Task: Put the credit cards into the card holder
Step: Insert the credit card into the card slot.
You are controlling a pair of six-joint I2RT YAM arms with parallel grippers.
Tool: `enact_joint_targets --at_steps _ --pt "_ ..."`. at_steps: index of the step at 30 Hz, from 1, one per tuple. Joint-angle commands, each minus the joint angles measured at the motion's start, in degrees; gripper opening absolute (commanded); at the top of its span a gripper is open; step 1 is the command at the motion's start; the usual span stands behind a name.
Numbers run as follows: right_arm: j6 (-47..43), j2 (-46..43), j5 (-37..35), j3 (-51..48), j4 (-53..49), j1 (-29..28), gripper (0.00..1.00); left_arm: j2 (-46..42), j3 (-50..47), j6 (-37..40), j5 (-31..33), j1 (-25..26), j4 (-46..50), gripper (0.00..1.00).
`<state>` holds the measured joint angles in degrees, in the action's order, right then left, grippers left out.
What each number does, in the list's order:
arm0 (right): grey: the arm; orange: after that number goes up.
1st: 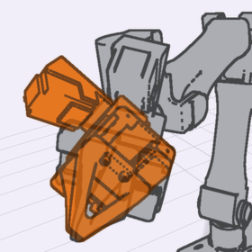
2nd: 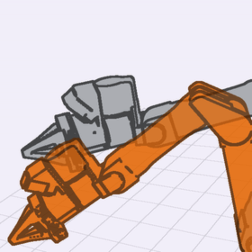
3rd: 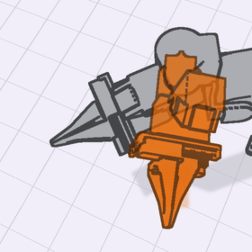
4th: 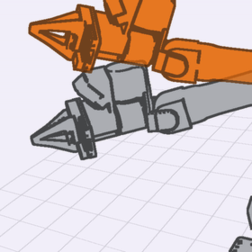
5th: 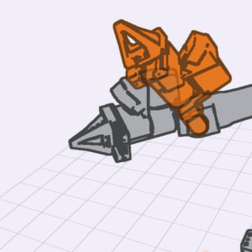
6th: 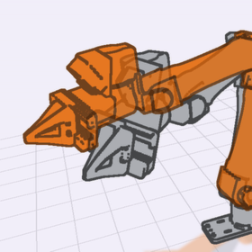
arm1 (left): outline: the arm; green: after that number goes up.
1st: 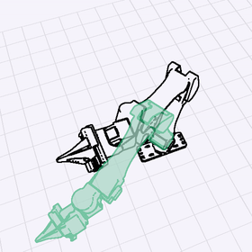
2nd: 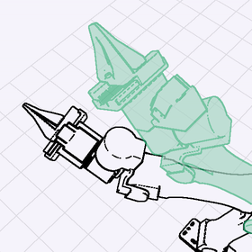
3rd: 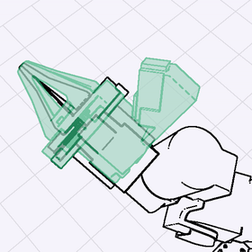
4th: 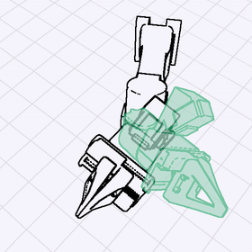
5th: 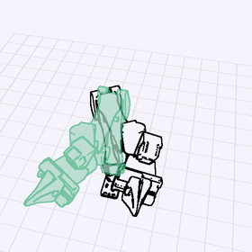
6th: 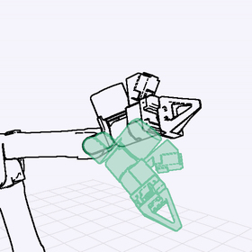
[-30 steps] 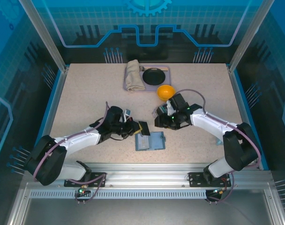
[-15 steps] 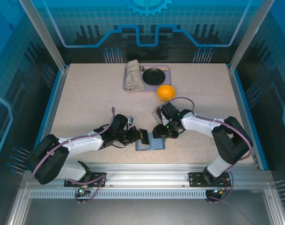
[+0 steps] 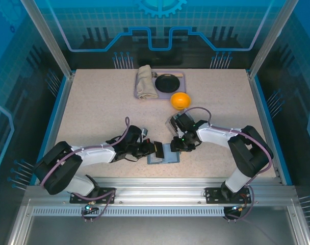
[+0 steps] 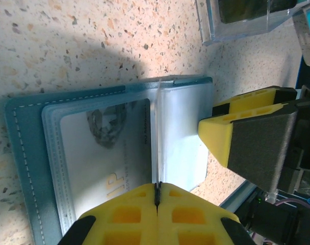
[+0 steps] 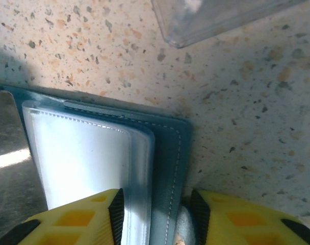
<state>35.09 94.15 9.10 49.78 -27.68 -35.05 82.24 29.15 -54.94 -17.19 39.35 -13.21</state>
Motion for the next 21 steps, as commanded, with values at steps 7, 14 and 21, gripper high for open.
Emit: enact_joint_targets --at_steps 7,14,21 --pt "1.12 2.88 3.50 -2.79 2.71 -0.08 0.36 4.97 -1.28 0.39 -0.76 2.31 -5.15 0.00" --pt "1.38 3.53 4.21 -2.94 3.38 -0.11 0.34 6.89 -0.59 0.89 -1.59 3.38 -5.23 0.00" --pt "1.38 3.65 4.04 -2.91 3.24 -0.02 0.34 5.51 0.52 2.90 -1.19 3.61 0.82 0.00"
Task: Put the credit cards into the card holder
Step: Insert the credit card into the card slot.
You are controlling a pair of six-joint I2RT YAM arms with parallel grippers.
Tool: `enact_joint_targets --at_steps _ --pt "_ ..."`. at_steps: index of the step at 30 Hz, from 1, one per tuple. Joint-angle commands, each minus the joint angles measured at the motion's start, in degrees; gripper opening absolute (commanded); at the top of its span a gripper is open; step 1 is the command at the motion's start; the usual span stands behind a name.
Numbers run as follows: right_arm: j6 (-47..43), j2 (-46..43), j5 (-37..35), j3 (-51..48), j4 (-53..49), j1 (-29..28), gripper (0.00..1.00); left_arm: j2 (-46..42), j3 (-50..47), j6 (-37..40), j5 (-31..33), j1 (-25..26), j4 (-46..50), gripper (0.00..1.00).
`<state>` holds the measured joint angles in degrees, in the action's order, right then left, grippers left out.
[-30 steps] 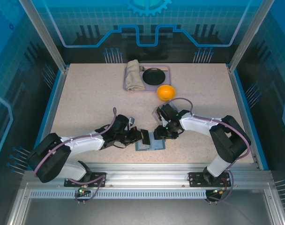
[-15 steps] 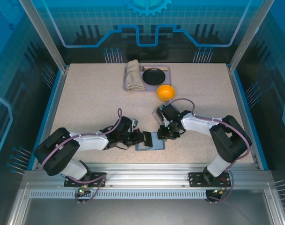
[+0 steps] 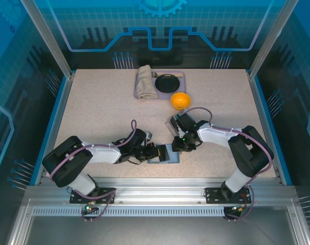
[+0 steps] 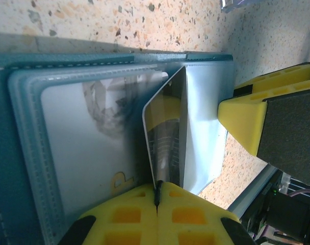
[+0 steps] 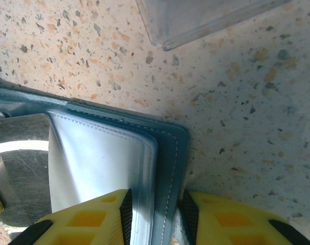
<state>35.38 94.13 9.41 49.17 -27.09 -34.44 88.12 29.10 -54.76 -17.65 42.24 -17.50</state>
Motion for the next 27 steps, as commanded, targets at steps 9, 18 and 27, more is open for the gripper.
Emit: enact_joint_targets --at_steps 9,18,27 --pt "1.12 3.87 3.77 -2.33 2.99 -0.63 0.34 0.53 1.62 3.93 -2.20 0.66 6.60 0.00" --pt "1.26 3.98 4.97 -2.19 3.58 -0.54 0.33 5.32 7.58 6.12 -4.67 0.70 9.01 0.00" --pt "3.01 3.39 6.76 -3.71 6.04 -0.29 0.32 8.38 11.74 5.81 -5.11 1.72 10.36 0.03"
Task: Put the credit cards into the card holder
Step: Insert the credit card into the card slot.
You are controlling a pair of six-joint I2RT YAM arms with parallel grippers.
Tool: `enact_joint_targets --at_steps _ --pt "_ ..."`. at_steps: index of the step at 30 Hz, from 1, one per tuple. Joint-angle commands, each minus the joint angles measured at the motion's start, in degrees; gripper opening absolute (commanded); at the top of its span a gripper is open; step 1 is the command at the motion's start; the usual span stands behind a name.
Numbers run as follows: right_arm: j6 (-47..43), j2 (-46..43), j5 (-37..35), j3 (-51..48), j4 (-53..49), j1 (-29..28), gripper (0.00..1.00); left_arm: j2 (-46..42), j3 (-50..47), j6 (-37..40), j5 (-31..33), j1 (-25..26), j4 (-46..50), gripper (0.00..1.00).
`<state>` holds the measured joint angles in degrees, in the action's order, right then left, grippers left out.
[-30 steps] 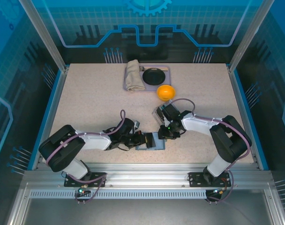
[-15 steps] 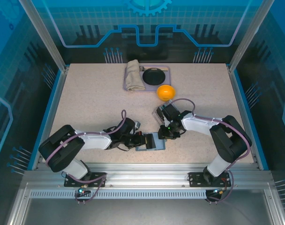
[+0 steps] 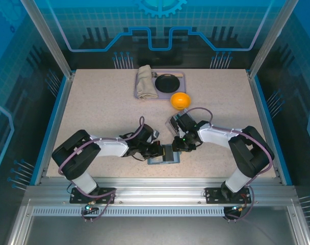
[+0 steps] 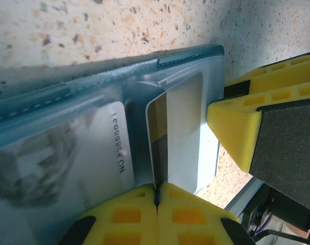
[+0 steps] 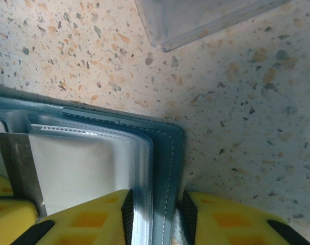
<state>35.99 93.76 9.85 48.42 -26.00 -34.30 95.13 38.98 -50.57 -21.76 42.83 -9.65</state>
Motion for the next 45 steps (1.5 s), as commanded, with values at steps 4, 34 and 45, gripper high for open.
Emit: enact_joint_targets --at_steps 4,34,45 --pt "3.47 3.18 7.36 -4.04 6.15 -0.09 0.29 2.24 2.84 0.82 -0.75 1.76 2.86 0.06" --pt "9.59 -5.40 12.33 -7.57 9.32 5.08 0.32 0.20 3.36 -6.94 2.46 2.62 3.89 0.22" --pt "-4.66 -10.21 6.21 5.73 -5.79 9.91 0.47 -7.63 5.95 -4.02 7.92 2.35 11.78 0.32"
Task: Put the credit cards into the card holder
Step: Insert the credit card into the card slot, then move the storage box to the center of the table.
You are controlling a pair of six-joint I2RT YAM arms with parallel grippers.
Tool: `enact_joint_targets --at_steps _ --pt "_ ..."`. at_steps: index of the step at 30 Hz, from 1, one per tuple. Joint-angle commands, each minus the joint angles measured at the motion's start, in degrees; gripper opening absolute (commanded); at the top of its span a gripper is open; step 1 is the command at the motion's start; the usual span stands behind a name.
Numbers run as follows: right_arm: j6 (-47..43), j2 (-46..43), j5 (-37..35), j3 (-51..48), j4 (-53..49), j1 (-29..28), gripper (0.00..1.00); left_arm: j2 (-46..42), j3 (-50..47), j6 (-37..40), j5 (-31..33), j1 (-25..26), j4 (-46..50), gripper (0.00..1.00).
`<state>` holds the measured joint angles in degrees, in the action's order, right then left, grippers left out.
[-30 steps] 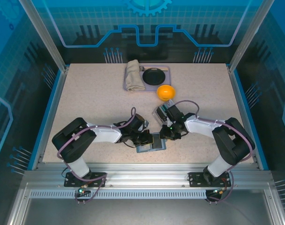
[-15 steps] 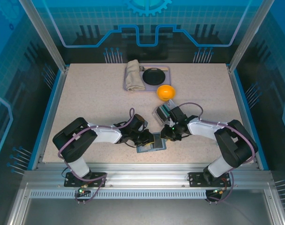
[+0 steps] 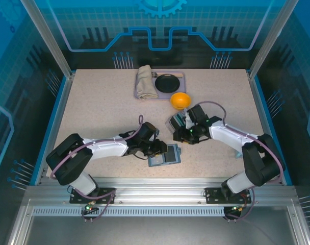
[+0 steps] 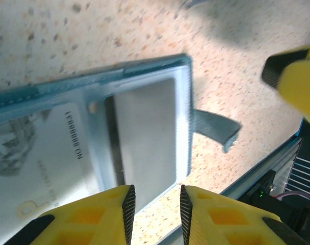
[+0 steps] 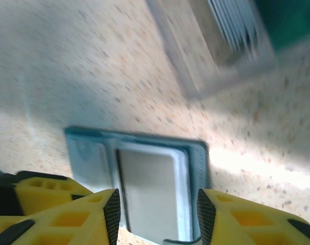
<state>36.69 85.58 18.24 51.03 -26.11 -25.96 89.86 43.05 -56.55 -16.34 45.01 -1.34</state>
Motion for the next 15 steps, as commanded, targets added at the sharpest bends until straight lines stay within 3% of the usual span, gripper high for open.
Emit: enact_joint_targets --at_steps 1,6,15 --pt "-6.52 -2.13 -3.13 4.52 -6.94 2.12 0.47 -2.88 1.95 1.93 2.67 0.00 3.59 0.33" --pt "-13.52 -0.99 -9.56 12.40 -12.04 3.54 0.50 -4.84 3.30 2.50 2.60 -1.84 5.76 0.34" --pt "-23.75 10.44 -21.69 26.31 -17.76 0.53 0.39 -2.65 5.19 -2.79 2.28 -7.63 3.88 0.43"
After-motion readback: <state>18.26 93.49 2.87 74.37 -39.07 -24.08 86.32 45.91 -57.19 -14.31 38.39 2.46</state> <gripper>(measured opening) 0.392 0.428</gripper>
